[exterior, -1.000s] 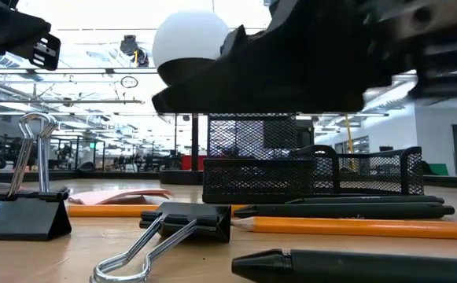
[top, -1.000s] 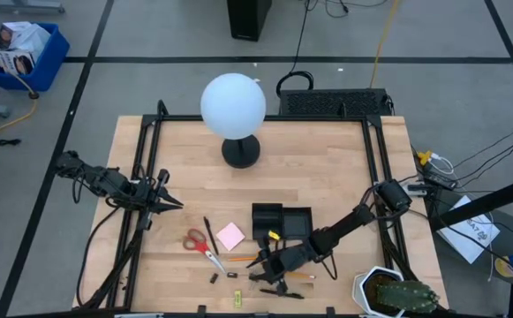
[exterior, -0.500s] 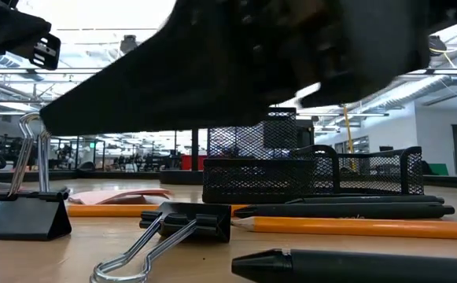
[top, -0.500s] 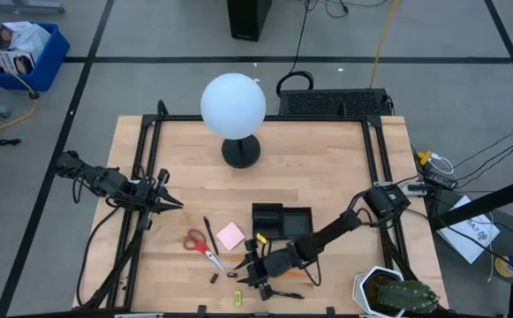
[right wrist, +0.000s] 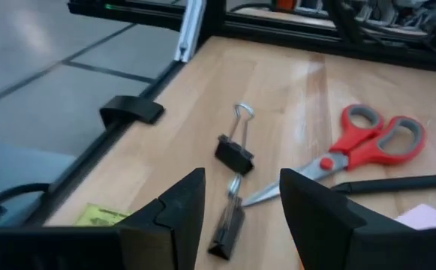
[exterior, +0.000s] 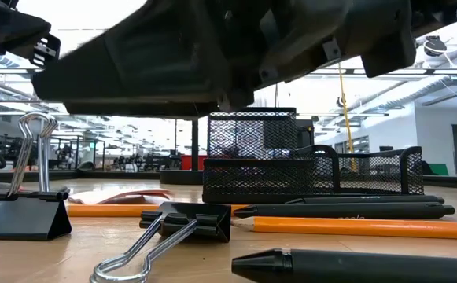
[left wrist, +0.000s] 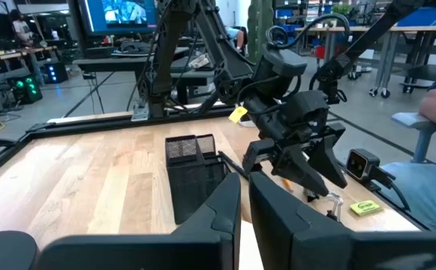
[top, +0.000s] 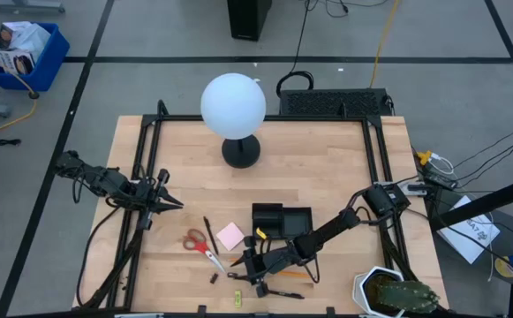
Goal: Pick and place office supplies into organizer
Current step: Put the binder clip into the desk organizer
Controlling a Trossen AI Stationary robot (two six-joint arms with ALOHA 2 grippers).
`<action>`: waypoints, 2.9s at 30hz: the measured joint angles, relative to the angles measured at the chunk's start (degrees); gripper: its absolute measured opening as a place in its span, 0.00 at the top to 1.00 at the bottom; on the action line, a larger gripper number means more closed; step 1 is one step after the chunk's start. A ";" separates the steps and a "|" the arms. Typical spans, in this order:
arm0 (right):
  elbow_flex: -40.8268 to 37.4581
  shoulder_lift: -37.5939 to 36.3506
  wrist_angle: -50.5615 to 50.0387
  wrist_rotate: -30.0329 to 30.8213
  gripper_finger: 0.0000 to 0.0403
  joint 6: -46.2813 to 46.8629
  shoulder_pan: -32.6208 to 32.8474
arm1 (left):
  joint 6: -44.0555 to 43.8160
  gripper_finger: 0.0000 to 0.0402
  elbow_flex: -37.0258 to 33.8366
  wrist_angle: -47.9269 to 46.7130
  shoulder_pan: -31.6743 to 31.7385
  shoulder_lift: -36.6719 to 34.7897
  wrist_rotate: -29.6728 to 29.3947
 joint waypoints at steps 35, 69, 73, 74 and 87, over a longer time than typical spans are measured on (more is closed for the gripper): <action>3.61 3.56 -3.35 0.21 0.83 1.47 -0.24 | 0.00 0.91 0.00 -0.02 0.01 -0.02 0.02; 3.52 -7.12 -18.34 8.24 1.00 -4.85 1.29 | 0.00 0.91 0.00 0.09 0.02 -0.02 0.02; 3.50 -9.08 -22.52 10.84 1.00 -5.50 1.91 | 0.00 0.91 0.00 0.07 0.02 -0.02 0.02; 3.50 -9.54 -22.97 10.81 1.00 -5.50 1.92 | 0.00 0.91 0.00 0.03 0.00 -0.02 0.02; -16.10 -24.04 -9.00 13.86 1.00 -3.86 1.21 | 0.00 0.91 0.00 -0.02 0.02 0.00 0.00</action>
